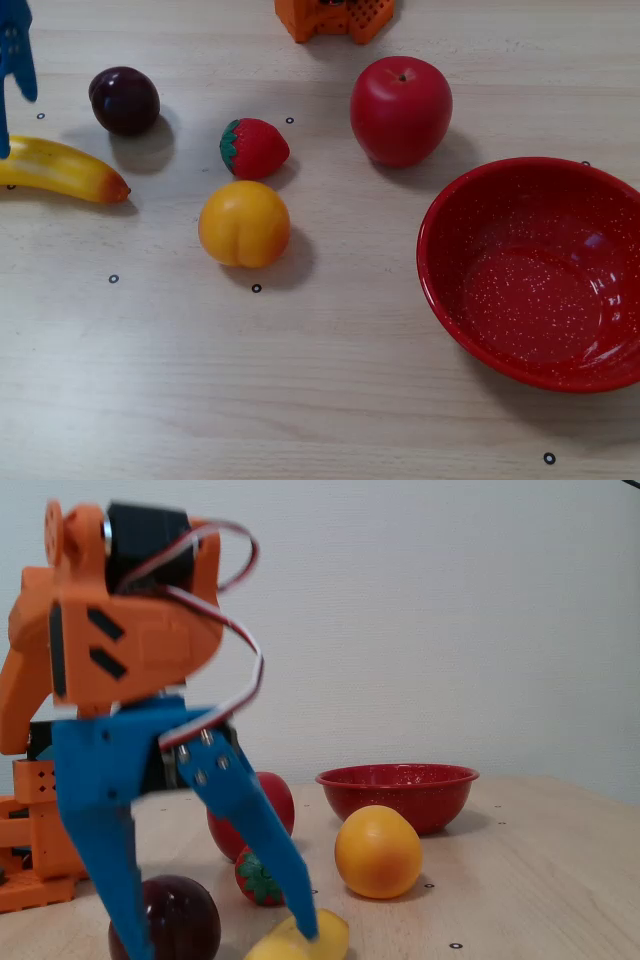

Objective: Put the banana in the red bowl.

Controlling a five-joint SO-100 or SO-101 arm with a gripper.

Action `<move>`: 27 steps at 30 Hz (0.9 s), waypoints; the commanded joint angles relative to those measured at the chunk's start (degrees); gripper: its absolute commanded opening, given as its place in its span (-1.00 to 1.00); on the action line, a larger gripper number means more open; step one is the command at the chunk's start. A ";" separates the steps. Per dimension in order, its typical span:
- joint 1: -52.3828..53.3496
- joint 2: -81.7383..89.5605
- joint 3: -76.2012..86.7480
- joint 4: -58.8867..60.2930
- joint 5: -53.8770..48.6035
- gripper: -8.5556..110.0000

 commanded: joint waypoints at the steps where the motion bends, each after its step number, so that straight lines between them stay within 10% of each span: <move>1: 2.55 1.05 -5.89 -2.99 1.32 -0.12; 12: 4.39 -4.48 -7.38 -5.80 1.93 -0.22; 19: 4.75 -5.45 -7.38 -7.38 2.99 -0.85; 27: 6.15 -4.83 -9.76 -7.12 -2.37 -0.85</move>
